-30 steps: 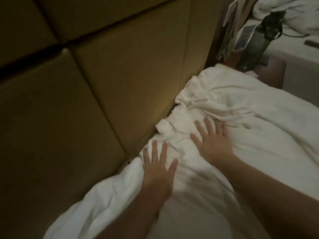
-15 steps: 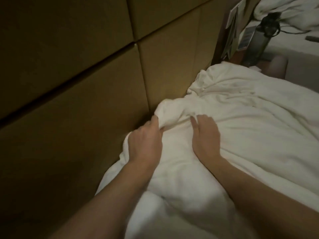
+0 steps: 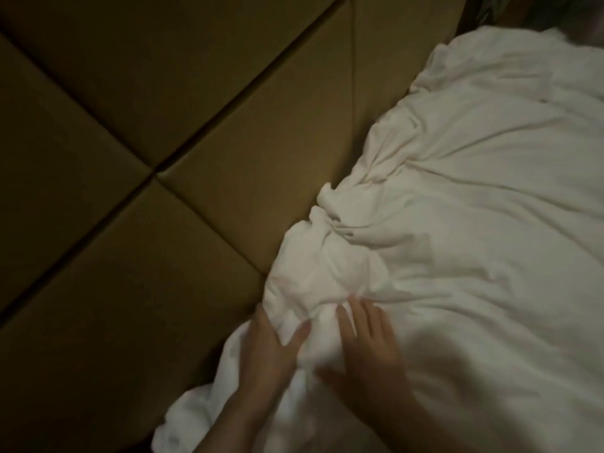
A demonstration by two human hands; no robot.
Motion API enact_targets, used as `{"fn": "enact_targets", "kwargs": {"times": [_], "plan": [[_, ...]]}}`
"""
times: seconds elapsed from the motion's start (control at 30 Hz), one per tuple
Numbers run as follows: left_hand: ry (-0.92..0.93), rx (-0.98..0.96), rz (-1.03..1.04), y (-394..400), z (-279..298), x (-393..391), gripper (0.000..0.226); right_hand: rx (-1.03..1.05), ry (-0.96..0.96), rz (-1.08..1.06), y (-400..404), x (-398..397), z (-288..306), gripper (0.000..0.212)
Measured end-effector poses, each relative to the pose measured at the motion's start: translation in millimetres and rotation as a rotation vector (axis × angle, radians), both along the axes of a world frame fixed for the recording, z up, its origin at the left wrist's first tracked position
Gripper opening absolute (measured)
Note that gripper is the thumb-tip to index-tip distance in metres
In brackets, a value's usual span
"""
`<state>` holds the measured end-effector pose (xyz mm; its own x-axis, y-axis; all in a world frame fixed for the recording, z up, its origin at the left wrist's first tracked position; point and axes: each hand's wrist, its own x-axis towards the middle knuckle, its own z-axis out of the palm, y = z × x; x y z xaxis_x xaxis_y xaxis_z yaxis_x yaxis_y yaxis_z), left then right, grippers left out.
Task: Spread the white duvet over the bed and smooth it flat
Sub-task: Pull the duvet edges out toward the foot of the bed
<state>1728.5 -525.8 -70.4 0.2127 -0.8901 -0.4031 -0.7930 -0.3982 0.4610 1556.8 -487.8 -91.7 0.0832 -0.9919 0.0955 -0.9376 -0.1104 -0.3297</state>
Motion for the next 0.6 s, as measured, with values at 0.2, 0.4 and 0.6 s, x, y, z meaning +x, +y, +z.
{"fn": "enact_targets", "kwargs": {"times": [0.2,0.4,0.6], "plan": [[-0.25,-0.017,-0.096,2.7,7.8,24.5,0.039,-0.138,0.016,-0.003,-22.7,10.8,-13.8,0.019],[-0.235,-0.186,-0.095,32.4,38.0,79.1,0.032,-0.067,-0.083,-0.016,7.3,56.9,-3.3,0.016],[0.129,-0.184,-0.102,103.3,8.2,109.5,0.054,-0.01,-0.196,-0.235,83.1,120.1,-1.2,0.046]]}}
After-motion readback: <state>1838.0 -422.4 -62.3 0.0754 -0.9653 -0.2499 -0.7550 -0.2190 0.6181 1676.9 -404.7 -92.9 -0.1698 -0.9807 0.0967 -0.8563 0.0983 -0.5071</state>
